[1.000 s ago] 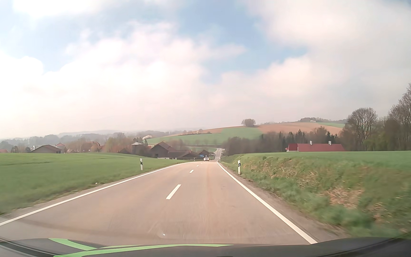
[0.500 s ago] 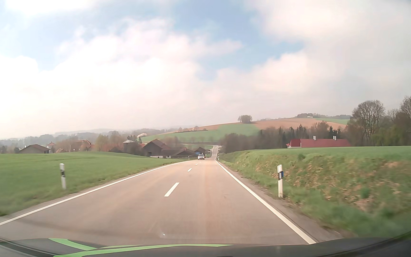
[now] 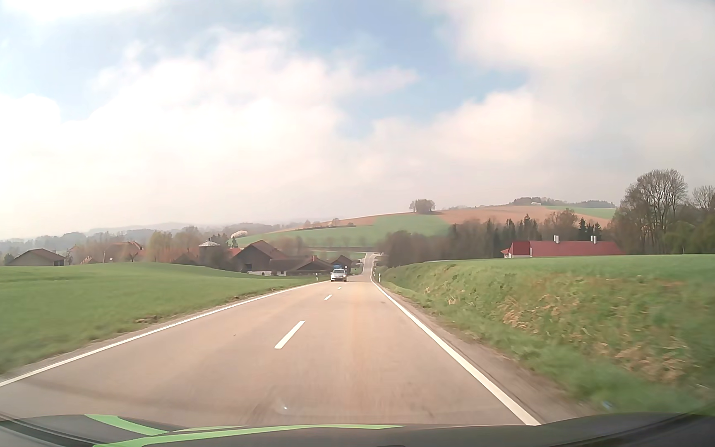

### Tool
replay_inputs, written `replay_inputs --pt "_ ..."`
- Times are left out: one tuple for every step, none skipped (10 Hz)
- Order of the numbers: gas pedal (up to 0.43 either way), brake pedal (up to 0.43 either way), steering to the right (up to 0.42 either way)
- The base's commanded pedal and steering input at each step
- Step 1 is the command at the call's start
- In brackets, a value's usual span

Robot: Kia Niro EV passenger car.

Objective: Follow the waypoints while adhering to traffic rules and regulations

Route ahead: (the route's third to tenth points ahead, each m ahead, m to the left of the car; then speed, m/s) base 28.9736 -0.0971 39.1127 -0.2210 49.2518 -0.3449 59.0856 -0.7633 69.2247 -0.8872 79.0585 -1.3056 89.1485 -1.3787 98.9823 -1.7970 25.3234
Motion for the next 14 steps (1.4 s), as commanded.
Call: replay_inputs --pt "0.000 0.000 0.005" --pt "0.000 0.000 0.005" --pt "0.000 0.000 0.005" --pt "0.000 0.000 0.005" --pt "0.000 0.000 0.005" --pt "0.000 0.000 0.005" --pt "0.000 0.000 0.005" --pt "0.000 0.000 0.003" --pt "0.000 0.000 0.001" --pt "0.000 0.000 0.000" --pt "0.000 0.000 0.000" --pt "0.000 0.000 0.000" --pt "0.000 0.000 -0.001" --pt "0.000 0.000 -0.001"
